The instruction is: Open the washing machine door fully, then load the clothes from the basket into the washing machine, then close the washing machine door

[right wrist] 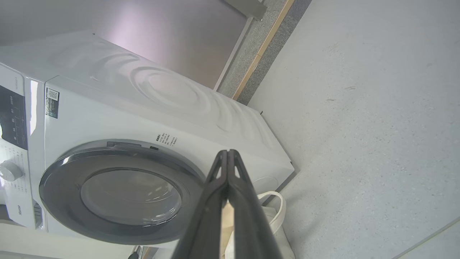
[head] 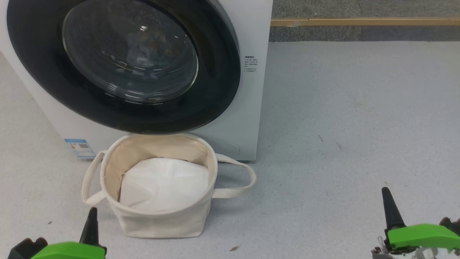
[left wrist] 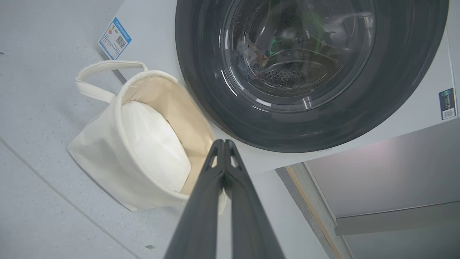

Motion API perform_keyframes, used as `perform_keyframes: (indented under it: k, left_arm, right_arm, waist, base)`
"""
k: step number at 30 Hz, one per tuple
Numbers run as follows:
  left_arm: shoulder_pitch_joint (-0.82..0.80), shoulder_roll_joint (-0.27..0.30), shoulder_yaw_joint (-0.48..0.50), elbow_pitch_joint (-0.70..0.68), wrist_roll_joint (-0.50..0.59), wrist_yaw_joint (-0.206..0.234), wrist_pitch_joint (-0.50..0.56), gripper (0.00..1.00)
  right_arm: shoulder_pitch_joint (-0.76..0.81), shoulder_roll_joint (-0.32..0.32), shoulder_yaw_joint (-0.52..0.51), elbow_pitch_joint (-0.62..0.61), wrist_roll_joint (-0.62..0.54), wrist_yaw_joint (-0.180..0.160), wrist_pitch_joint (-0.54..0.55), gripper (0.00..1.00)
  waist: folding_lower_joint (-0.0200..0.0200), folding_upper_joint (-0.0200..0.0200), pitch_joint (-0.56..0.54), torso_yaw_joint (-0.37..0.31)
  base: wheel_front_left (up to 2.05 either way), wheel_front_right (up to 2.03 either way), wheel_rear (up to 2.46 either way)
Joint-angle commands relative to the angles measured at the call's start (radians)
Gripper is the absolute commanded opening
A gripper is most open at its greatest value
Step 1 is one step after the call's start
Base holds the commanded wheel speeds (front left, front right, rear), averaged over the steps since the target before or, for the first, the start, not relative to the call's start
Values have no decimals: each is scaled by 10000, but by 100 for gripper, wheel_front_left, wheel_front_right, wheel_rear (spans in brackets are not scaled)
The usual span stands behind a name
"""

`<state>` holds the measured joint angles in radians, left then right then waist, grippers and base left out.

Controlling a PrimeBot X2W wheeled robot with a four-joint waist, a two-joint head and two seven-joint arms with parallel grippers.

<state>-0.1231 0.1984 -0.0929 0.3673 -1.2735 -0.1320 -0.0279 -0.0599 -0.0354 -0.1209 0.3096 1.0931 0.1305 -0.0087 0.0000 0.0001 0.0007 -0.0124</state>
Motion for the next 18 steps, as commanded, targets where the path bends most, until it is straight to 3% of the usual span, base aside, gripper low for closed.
perform_keyframes:
  k: [1,18]
  left_arm:
    - [-204,68,432,-416,-201,9,98,0]
    - [-83,-462,993,-692,-1294,10,548,0]
  right_arm:
    - [-473,-95,78,-408,292,2,102,0]
    - [-478,-113,76,-489,1974,2,488,0]
  waist:
    - [0,-1,1,4]
    - [0,-1,8,46]
  base:
    - [0,0,0]
    - [0,0,0]
